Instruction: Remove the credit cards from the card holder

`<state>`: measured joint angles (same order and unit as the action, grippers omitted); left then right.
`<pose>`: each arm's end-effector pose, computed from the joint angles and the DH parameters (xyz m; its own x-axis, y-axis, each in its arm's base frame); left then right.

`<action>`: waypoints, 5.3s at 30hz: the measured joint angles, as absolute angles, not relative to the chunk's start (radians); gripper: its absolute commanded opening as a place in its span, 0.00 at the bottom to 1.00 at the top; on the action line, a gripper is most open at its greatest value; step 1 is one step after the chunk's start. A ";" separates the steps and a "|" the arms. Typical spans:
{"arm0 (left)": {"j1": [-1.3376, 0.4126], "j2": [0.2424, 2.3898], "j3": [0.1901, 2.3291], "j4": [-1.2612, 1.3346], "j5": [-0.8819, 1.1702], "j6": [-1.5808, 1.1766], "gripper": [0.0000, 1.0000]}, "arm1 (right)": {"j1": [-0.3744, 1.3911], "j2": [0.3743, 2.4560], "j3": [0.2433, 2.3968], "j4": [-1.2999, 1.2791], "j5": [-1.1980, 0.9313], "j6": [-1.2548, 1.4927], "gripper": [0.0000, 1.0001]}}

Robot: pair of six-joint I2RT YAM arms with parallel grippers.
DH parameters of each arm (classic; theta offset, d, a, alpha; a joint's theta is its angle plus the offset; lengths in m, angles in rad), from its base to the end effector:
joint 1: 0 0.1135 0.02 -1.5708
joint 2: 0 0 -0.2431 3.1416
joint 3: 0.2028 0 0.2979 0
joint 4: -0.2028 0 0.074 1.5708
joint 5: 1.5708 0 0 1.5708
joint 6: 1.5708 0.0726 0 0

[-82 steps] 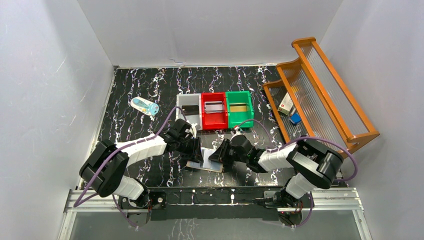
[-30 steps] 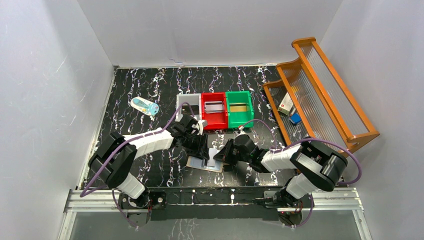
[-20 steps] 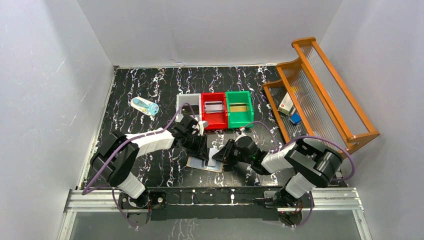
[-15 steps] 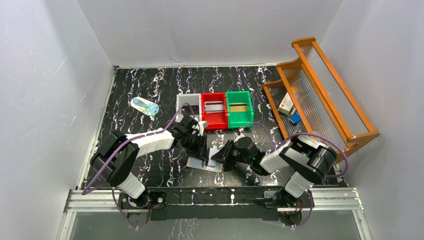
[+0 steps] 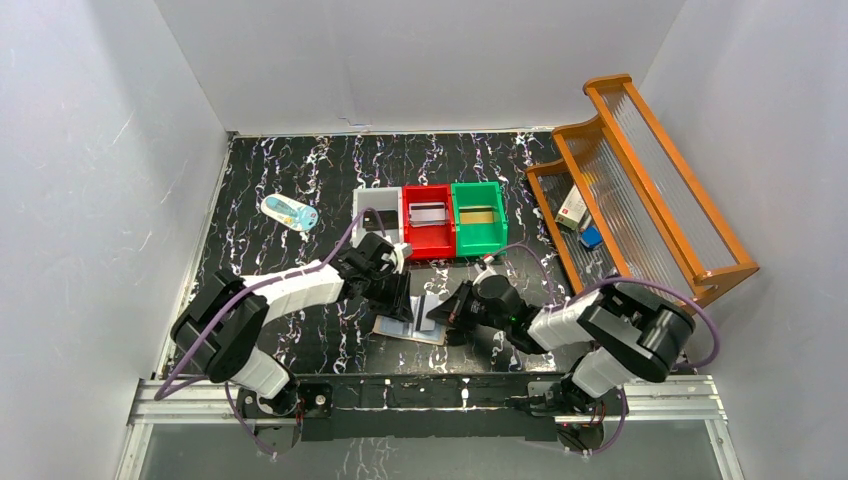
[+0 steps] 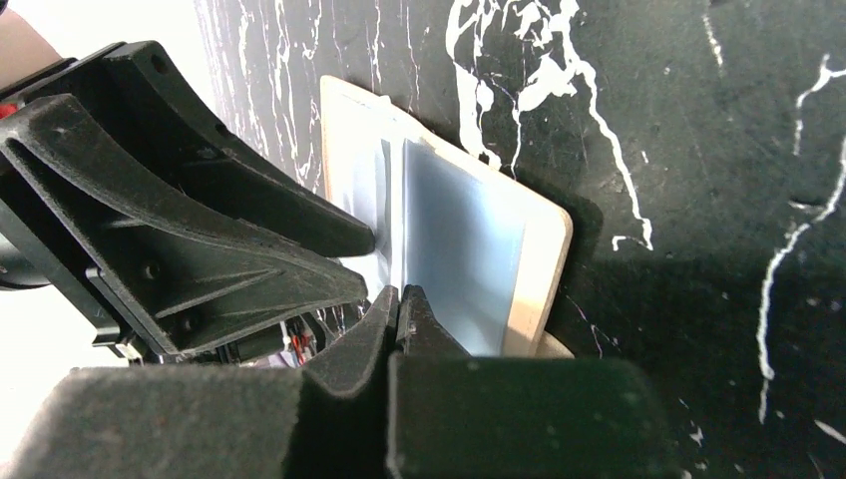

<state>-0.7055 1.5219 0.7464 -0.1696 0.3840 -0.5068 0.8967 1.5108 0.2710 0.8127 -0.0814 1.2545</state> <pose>0.2421 -0.2420 0.0803 -0.9124 0.1860 -0.3647 0.3722 0.7478 -0.5498 0.1765 0.2304 0.0391 -0.8644 0.4357 -0.2511 -0.0108 0.4831 0.8755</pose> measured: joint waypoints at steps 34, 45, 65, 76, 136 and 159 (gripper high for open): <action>-0.463 0.894 0.783 -0.578 -0.377 -0.429 0.98 | 0.897 0.965 0.473 0.237 0.261 0.586 0.00; -0.324 0.867 0.696 -0.520 -0.247 -0.430 0.98 | 0.897 1.274 0.816 0.171 0.233 0.011 0.00; -0.324 0.864 0.694 -0.498 -0.342 -0.450 0.98 | 0.873 1.751 1.133 0.056 0.363 -0.584 0.00; -0.324 0.853 0.694 -0.497 -0.344 -0.450 0.98 | 0.825 1.859 1.184 0.085 0.350 -0.765 0.00; -0.324 0.881 0.681 -0.493 -0.311 -0.446 0.98 | 0.778 1.825 1.187 0.184 0.288 -0.788 0.45; -0.324 0.937 0.681 -0.480 -0.279 -0.427 0.98 | 0.782 1.502 1.056 -0.073 0.041 0.512 0.55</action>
<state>-0.3237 0.9367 0.6811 -0.4797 -0.2790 -0.4274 0.7822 1.5017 1.0557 -0.0734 0.0414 0.5117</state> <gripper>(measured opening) 0.983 0.533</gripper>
